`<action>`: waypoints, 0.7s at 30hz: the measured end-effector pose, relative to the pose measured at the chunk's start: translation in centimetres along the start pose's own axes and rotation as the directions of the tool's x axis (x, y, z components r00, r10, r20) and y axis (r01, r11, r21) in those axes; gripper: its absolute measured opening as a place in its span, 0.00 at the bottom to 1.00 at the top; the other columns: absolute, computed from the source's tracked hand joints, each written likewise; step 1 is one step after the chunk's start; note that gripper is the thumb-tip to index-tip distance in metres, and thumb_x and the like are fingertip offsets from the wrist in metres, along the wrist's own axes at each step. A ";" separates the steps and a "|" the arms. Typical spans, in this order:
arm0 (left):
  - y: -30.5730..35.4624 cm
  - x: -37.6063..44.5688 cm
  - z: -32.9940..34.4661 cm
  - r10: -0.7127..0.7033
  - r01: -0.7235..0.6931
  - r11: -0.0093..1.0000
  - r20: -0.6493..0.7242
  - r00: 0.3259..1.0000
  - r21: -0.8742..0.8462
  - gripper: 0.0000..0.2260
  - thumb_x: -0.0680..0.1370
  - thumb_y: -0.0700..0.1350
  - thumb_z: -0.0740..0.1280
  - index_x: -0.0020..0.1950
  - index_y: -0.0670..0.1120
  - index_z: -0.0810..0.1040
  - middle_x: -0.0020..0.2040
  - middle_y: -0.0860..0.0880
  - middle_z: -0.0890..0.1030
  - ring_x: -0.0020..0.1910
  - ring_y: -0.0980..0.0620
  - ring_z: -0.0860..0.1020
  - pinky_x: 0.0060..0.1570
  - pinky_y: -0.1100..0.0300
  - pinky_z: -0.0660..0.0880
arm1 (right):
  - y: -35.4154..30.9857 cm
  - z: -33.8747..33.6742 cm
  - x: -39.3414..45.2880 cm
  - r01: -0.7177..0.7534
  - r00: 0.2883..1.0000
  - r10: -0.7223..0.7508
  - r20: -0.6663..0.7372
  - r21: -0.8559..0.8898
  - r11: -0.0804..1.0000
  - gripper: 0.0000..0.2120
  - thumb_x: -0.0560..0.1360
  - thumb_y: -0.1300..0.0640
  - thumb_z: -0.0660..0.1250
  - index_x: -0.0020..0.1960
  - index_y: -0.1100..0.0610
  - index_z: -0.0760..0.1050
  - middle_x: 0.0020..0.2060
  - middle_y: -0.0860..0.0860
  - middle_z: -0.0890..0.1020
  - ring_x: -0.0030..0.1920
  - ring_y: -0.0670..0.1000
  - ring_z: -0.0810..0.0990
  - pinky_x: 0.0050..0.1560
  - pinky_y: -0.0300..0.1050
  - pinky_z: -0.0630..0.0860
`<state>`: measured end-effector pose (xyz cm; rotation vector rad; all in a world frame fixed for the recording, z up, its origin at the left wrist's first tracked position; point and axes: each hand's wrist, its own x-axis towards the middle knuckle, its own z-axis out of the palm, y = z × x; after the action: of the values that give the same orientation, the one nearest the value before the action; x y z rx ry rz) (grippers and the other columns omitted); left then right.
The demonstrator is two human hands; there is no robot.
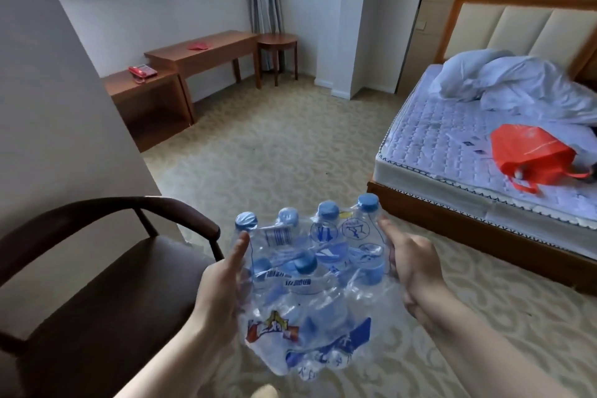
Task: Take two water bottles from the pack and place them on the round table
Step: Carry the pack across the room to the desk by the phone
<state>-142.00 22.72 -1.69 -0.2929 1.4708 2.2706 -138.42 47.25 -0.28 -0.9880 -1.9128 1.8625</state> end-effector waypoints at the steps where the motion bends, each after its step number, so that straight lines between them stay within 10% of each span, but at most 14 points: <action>1: 0.9 1.8 0.1 -0.002 0.002 1.000 0.011 1.000 0.011 0.26 0.74 0.59 0.69 0.57 0.37 0.84 0.61 0.39 0.74 0.57 0.38 0.71 0.59 0.36 0.68 | -0.2 1.0 1.3 -0.014 1.000 0.014 -0.014 0.010 1.000 0.24 0.70 0.42 0.70 0.26 0.49 0.59 0.18 0.46 0.61 0.21 0.48 0.58 0.28 0.43 0.58; 7: 6.1 13.7 0.5 -0.028 0.024 0.998 0.066 0.997 0.056 0.38 0.70 0.61 0.71 0.66 0.31 0.75 0.59 0.41 0.71 0.55 0.41 0.66 0.53 0.45 0.61 | -2.9 6.8 9.1 -0.052 0.994 0.054 -0.099 0.022 0.998 0.26 0.69 0.37 0.69 0.26 0.50 0.59 0.17 0.46 0.61 0.18 0.46 0.59 0.27 0.42 0.60; 11: 8.9 20.3 2.6 -0.031 0.006 0.978 0.121 0.992 0.207 0.18 0.79 0.53 0.64 0.54 0.39 0.82 0.26 0.48 0.83 0.20 0.56 0.78 0.24 0.71 0.72 | -4.7 8.7 13.8 -0.089 0.981 0.095 -0.169 0.046 0.995 0.26 0.69 0.37 0.69 0.27 0.48 0.58 0.18 0.45 0.61 0.18 0.46 0.59 0.26 0.42 0.57; 21: 9.0 35.9 13.3 -0.111 0.090 0.973 0.087 0.990 0.211 0.21 0.74 0.57 0.69 0.50 0.40 0.87 0.51 0.36 0.87 0.28 0.47 0.82 0.28 0.64 0.75 | -8.1 7.3 31.5 -0.094 0.971 0.109 -0.211 0.082 0.992 0.25 0.73 0.42 0.69 0.27 0.51 0.61 0.17 0.45 0.60 0.20 0.47 0.57 0.26 0.42 0.54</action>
<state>-177.39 39.79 -2.81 -0.1858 1.5873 2.0038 -167.95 62.62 -1.24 -1.2303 -1.6884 1.7810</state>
